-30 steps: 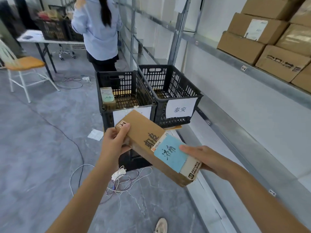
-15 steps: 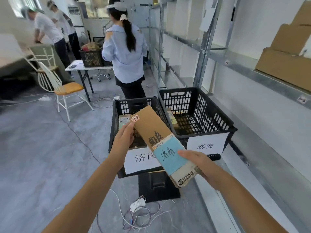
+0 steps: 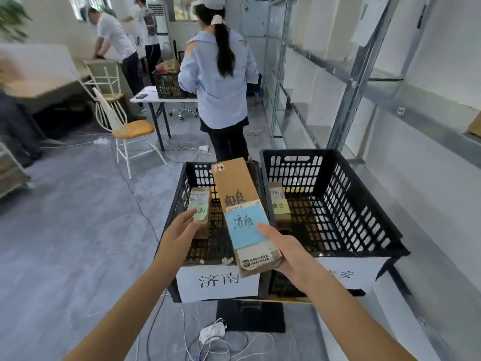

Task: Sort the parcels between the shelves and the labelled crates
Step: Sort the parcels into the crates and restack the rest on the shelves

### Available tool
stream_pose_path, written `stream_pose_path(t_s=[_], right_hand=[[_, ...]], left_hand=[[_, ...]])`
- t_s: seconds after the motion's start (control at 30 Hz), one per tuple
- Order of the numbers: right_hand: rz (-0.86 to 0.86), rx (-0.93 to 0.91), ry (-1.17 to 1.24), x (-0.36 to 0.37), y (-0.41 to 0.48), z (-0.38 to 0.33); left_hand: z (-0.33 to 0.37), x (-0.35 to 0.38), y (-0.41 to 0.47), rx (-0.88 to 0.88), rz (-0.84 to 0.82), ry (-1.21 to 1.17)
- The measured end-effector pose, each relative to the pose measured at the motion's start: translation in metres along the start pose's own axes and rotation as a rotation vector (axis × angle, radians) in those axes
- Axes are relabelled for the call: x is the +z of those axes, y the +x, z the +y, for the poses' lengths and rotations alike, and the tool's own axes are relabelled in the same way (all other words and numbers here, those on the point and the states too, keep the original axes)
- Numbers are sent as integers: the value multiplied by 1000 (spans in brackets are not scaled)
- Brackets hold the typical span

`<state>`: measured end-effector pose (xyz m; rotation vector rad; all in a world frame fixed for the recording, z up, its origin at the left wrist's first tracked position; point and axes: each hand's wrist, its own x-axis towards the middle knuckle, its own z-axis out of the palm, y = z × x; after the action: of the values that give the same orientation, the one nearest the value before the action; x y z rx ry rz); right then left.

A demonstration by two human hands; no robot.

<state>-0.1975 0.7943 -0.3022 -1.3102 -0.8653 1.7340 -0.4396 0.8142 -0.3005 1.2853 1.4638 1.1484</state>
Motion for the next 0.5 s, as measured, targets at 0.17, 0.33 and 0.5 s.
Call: stream_pose_path(t_s=[0.17,0.33,0.5], right_hand=[[39,59,46,2,51,-3],[68,123,140,3,102,-9],[30,177,260,17,158,-13]], left_hand=[[-14,6,32,-20,-40,29],[-24,7,83,-87,-29,15],[-41,17,137,-194,-16,-39]])
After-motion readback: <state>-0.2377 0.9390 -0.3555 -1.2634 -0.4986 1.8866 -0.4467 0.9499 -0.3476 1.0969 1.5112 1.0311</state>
